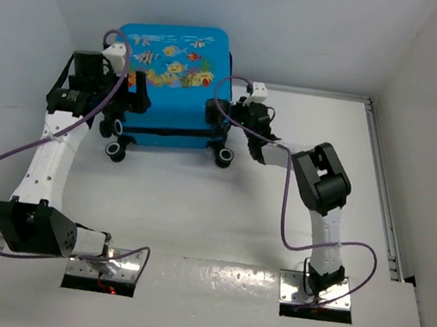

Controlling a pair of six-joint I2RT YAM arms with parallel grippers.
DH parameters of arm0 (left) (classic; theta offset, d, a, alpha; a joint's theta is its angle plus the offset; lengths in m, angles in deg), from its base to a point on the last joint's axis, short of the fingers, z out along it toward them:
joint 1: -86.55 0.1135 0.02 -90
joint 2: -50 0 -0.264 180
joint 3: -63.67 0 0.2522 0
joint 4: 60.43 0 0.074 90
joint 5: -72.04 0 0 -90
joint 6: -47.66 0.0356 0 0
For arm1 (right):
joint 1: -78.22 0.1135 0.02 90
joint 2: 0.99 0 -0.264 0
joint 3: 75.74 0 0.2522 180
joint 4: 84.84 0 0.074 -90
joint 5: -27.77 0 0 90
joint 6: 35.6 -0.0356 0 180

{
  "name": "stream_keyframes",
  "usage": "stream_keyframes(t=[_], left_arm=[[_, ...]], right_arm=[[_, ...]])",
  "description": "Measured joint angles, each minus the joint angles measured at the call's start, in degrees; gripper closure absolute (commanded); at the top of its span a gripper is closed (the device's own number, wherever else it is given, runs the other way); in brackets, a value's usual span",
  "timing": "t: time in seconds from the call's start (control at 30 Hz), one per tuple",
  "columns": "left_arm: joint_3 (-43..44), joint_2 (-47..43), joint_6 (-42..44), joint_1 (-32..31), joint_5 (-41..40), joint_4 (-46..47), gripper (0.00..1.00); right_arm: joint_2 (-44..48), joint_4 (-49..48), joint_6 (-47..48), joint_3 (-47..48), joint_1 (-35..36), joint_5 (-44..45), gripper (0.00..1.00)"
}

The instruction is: Pack the luggage

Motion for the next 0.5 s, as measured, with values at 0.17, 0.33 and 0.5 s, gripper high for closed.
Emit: stream_keyframes(t=[0.17,0.33,0.5], left_arm=[[-1.8,0.5,0.2,-4.0,0.0,-3.3,0.00],[-2.7,0.8,1.8,-8.1,0.3,-6.4,0.00],[-4.7,1.5,3.8,-10.6,-2.4,-9.1,0.04]], right_arm=[[2.3,0.8,-3.0,-2.4,7.3,2.5,1.00],[4.2,1.6,-6.1,-3.4,14.1,-1.1,1.00],[4.2,1.5,-7.3,-3.5,16.4,-5.6,1.00]])
